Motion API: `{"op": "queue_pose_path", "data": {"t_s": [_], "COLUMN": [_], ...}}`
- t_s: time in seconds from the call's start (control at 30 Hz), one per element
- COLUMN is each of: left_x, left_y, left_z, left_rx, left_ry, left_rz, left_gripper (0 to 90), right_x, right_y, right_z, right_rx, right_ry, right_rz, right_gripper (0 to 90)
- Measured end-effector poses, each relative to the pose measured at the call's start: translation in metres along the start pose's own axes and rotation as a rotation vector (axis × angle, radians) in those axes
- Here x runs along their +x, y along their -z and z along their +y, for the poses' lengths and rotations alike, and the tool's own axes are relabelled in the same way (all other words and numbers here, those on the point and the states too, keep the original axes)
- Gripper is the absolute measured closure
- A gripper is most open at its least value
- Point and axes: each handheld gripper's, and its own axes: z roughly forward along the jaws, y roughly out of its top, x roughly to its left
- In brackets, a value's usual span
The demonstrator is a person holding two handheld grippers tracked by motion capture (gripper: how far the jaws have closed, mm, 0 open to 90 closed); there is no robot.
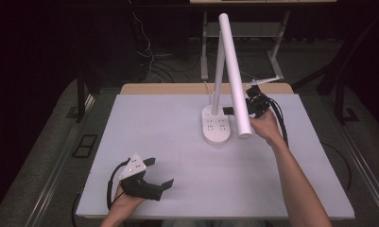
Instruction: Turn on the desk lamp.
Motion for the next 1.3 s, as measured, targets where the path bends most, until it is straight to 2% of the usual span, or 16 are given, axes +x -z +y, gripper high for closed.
{"op": "queue_pose_path", "data": {"t_s": [0.03,0.2,0.27,0.33,0.4,0.43,0.47,0.53,0.63,0.67,0.8,0.83,0.87,0.93,1.03,1.3], "left_x": [0.000,0.000,0.000,0.000,0.000,0.000,0.000,0.000,0.000,0.000,0.000,0.000,0.000,0.000,-0.001,-0.001], "left_y": [0.000,0.000,0.000,0.000,0.000,0.000,0.000,0.000,0.000,0.000,0.000,-0.001,-0.001,-0.001,-0.002,-0.001], "left_z": [0.000,0.000,0.000,0.000,0.000,0.000,0.000,0.000,0.000,0.000,0.000,0.000,0.000,0.000,0.000,0.000], "left_rx": [0.001,0.001,0.002,0.002,0.001,0.001,0.003,0.003,0.003,0.003,0.003,0.004,0.004,0.005,0.007,0.008], "left_ry": [-0.001,-0.002,-0.004,-0.004,-0.003,-0.004,-0.005,-0.005,-0.006,-0.006,-0.006,-0.009,-0.010,-0.009,-0.010,-0.015], "left_rz": [-0.001,-0.002,-0.002,-0.001,0.000,-0.001,-0.002,-0.004,-0.004,-0.004,-0.005,-0.007,-0.008,-0.009,-0.010,-0.008], "left_gripper": [0.0,0.0,0.0,0.0,0.0,0.0,0.0,0.0,0.0,0.0,0.0,0.0,0.0,0.0,0.0,0.0], "right_x": [-0.002,-0.006,-0.009,-0.010,-0.013,-0.013,-0.015,-0.017,-0.020,-0.022,-0.027,-0.027,-0.029,-0.031,-0.034,-0.040], "right_y": [-0.002,-0.007,-0.010,-0.011,-0.014,-0.014,-0.016,-0.018,-0.018,-0.019,-0.021,-0.021,-0.024,-0.027,-0.031,-0.044], "right_z": [-0.001,-0.002,-0.002,-0.002,-0.003,-0.003,-0.004,-0.005,-0.005,-0.005,-0.006,-0.006,-0.007,-0.007,-0.008,-0.010], "right_rx": [-0.011,-0.028,-0.038,-0.043,-0.052,-0.052,-0.048,-0.049,-0.058,-0.068,-0.079,-0.079,-0.075,-0.066,-0.062,-0.058], "right_ry": [-0.004,0.001,-0.006,-0.003,-0.010,-0.010,-0.015,-0.013,-0.021,-0.036,-0.059,-0.059,-0.066,-0.068,-0.075,-0.106], "right_rz": [0.008,0.004,0.007,0.008,0.005,0.005,0.005,-0.008,-0.004,-0.002,-0.002,-0.002,-0.001,0.002,0.003,0.012], "right_gripper": [13.6,23.7,33.3,35.4,43.9,43.9,49.2,53.5,58.1,62.7,72.2,72.2,78.2,83.4,89.0,89.1]}}
